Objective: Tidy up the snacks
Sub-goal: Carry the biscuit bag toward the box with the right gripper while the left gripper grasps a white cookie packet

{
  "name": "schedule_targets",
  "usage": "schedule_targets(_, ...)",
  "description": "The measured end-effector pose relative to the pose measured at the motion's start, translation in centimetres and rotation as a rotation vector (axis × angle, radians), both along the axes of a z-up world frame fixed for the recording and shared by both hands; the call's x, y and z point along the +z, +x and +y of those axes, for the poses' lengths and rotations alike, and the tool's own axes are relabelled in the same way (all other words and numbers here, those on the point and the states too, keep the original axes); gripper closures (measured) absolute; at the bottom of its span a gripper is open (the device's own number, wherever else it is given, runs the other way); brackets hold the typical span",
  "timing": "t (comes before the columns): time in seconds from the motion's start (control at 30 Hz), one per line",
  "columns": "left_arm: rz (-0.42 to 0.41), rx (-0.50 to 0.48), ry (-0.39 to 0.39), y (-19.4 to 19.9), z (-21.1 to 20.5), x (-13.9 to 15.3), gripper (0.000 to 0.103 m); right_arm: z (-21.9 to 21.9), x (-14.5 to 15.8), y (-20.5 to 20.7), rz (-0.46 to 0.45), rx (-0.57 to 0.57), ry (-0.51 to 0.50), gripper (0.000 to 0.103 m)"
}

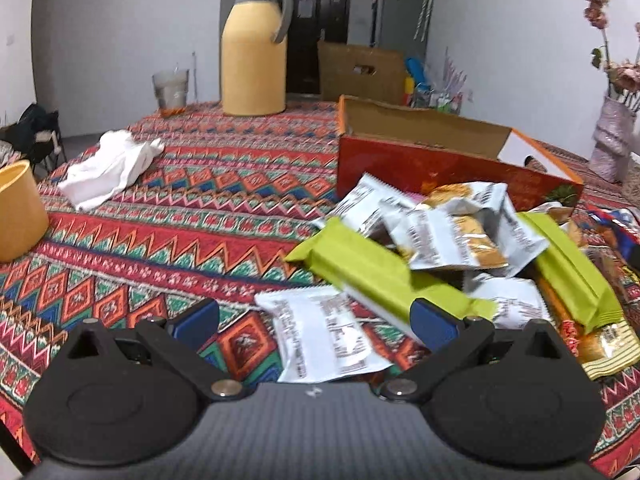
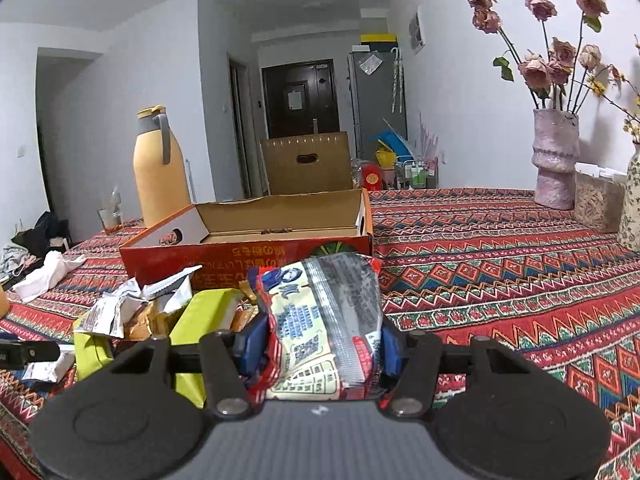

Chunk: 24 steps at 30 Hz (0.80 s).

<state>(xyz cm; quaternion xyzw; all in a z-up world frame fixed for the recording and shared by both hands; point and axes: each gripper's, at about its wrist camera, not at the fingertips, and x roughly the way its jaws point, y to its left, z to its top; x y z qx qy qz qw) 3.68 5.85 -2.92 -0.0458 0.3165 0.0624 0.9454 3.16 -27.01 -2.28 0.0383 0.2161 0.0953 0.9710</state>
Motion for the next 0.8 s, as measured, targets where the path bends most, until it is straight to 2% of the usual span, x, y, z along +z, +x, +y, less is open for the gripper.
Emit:
schedule_targets(0.13,0.031,0.024,0.009,0.4,0.1,-0.5,0.001,0.0,-0.1,-1.0,-0.011,-0.01,0.011,0.048)
schedule_targets(0.2,0.043,0.026,-0.004,0.6,0.1,-0.7,0.009,0.0,-0.1,-1.2,-0.011,-0.013,0.008,0.048)
schedule_targets(0.3,0.059,0.034,-0.028,0.8,0.2,-1.0,0.022,-0.1,-0.1,-1.3,-0.01,-0.016,0.013,0.048)
schedule_targets(0.33,0.066,0.035,-0.033,0.9,0.2,-1.1,0.03,-0.1,0.0,-1.4,-0.01,-0.018,0.014,0.048)
schedule_targets(0.4,0.061,0.037,-0.025,0.8,0.0,-1.1,0.037,-0.1,-0.1,-1.4,-0.008,-0.019,0.017,0.048)
schedule_targets(0.47,0.056,0.034,-0.032,0.8,-0.1,-1.0,0.054,-0.1,-0.1,-1.5,-0.006,-0.018,0.017,0.048)
schedule_targets(0.57,0.046,0.036,-0.025,0.6,-0.2,-0.9,0.06,0.1,-0.2,-1.7,-0.006,-0.017,0.018,0.048)
schedule_targets(0.8,0.004,0.039,-0.012,-0.6,-0.2,-0.2,0.062,0.1,-0.1,-2.1,-0.011,-0.011,0.018,0.048)
